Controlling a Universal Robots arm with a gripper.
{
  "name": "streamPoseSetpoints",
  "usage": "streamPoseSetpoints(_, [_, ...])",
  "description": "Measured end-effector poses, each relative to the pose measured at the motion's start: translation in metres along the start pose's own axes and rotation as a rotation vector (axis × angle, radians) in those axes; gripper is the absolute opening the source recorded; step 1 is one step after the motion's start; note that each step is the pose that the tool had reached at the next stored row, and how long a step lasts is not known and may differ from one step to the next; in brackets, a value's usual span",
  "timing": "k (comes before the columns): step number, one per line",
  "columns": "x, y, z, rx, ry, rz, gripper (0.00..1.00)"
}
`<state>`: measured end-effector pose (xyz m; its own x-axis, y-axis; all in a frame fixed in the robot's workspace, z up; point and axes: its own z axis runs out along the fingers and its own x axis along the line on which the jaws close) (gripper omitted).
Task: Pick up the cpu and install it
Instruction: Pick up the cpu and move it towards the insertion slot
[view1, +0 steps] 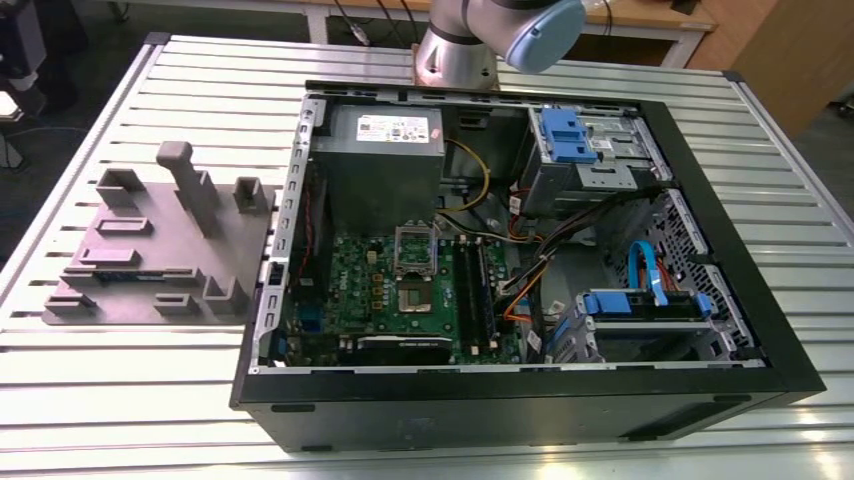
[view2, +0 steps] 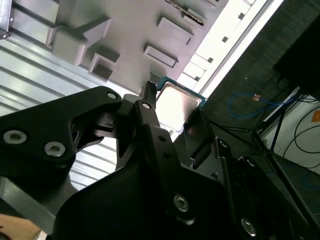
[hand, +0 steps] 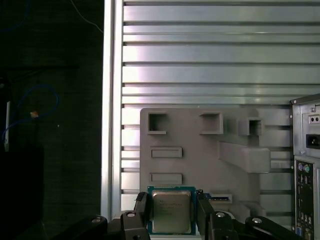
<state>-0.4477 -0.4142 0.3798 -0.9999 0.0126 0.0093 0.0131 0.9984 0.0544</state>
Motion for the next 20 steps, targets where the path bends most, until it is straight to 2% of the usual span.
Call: streamPoseSetpoints(20, [-0.0088,0.0001,-0.0001,0.0,0.0,0.0,0.47])
